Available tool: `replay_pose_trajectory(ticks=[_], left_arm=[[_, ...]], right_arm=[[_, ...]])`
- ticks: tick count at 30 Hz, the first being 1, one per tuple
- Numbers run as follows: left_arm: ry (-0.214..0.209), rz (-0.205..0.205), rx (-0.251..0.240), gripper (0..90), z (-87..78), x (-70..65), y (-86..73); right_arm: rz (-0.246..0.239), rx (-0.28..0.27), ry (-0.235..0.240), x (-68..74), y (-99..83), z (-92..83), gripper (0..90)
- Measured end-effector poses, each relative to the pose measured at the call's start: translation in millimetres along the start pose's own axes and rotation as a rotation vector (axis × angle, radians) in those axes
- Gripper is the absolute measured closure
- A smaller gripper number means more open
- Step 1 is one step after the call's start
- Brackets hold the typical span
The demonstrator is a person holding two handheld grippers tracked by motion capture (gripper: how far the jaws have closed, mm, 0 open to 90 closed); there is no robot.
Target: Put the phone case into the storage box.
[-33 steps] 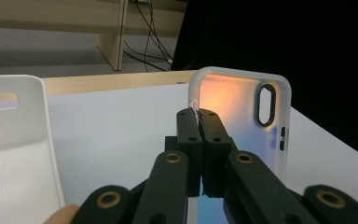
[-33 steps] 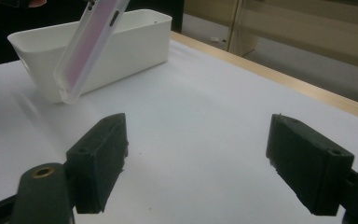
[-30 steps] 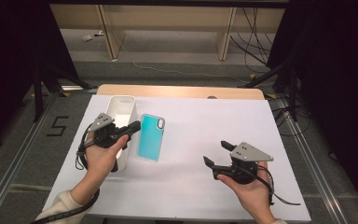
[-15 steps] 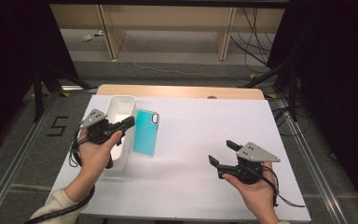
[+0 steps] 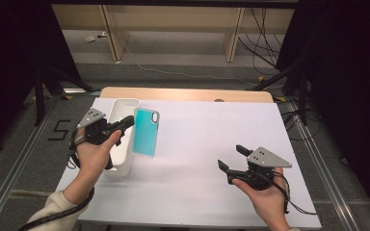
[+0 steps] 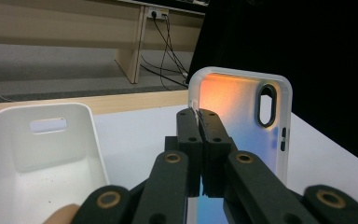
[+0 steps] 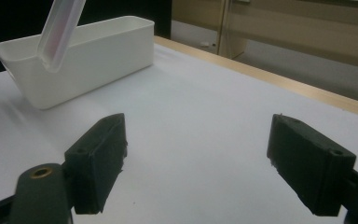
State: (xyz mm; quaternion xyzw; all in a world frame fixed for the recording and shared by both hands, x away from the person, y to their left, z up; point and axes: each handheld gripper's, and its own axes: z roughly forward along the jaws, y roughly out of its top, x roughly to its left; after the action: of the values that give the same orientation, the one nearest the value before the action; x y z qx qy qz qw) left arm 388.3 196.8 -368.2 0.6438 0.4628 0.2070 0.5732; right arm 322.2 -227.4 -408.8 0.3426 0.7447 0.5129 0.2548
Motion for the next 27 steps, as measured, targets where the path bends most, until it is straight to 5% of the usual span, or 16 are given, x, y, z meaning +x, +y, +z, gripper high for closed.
replay_pose_trajectory(ticks=[27], left_arm=[[0.05, -0.005, -0.047, 88.0, -7.1, 20.3, 25.2]], right_arm=[[0.02, 0.018, -0.004, -0.5, -1.8, -3.6, 22.6]])
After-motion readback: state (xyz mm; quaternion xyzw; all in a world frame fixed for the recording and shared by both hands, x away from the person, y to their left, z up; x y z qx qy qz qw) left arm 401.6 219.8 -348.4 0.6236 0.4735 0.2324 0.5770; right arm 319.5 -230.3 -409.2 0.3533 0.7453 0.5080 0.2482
